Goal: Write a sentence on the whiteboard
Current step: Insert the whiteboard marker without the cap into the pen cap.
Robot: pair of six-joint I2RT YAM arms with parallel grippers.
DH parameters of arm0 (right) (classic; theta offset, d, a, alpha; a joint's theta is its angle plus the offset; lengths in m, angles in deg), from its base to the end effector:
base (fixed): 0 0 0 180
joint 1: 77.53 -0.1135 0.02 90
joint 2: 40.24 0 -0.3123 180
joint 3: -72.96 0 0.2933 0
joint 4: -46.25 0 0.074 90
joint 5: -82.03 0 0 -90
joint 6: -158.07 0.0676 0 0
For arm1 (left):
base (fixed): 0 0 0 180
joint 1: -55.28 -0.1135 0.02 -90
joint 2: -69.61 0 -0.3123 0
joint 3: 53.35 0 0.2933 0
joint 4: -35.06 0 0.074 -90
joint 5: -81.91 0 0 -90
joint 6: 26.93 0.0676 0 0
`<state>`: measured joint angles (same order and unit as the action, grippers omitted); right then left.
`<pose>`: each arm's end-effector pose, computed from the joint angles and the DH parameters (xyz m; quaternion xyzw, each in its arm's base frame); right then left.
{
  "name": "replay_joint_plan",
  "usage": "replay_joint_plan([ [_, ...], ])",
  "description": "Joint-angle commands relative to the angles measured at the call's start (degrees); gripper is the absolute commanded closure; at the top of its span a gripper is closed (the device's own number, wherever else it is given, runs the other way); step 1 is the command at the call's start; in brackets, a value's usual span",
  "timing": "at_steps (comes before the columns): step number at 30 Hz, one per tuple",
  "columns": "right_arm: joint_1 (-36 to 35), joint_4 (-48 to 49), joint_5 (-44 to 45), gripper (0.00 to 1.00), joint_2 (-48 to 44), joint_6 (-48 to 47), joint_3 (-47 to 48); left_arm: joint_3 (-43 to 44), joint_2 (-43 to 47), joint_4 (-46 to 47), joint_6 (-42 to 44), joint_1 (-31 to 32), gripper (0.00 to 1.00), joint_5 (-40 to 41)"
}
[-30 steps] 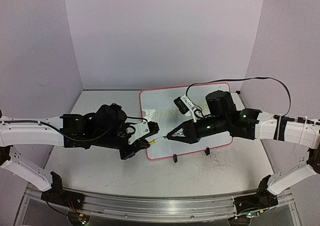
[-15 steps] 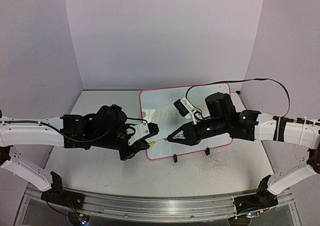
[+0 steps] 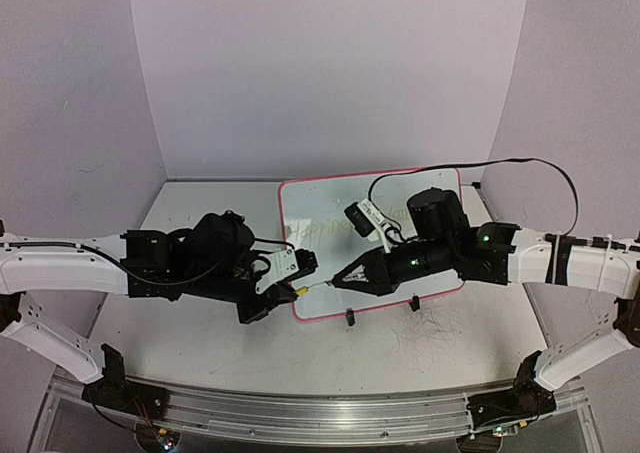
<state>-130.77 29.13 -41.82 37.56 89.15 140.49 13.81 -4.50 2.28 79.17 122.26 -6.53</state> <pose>0.1842 0.3095 0.3066 -0.3718 0.7435 0.4985 0.2459 0.1325 -0.3072 0.2879 0.5960 0.6814 -0.1713 0.3888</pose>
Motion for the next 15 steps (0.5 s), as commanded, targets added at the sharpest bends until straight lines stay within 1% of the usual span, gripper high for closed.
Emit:
replay_joint_plan([
  [1, -1.50, 0.74, -1.42, 1.00, 0.15, -0.15, 2.37, 0.46, 0.63, 3.57, 0.16, 0.25, 1.00, -0.08],
  [11, -2.21, 0.57, -0.90, 1.00, -0.26, 0.07, 2.63, 0.34, 0.40, 3.56, 0.25, 0.30, 1.00, 0.07],
  [15, -2.38, 0.56, 2.32, 1.00, -1.82, 0.87, 2.28, -0.84, 1.79, 5.01, 0.53, 0.32, 1.00, 0.52],
])
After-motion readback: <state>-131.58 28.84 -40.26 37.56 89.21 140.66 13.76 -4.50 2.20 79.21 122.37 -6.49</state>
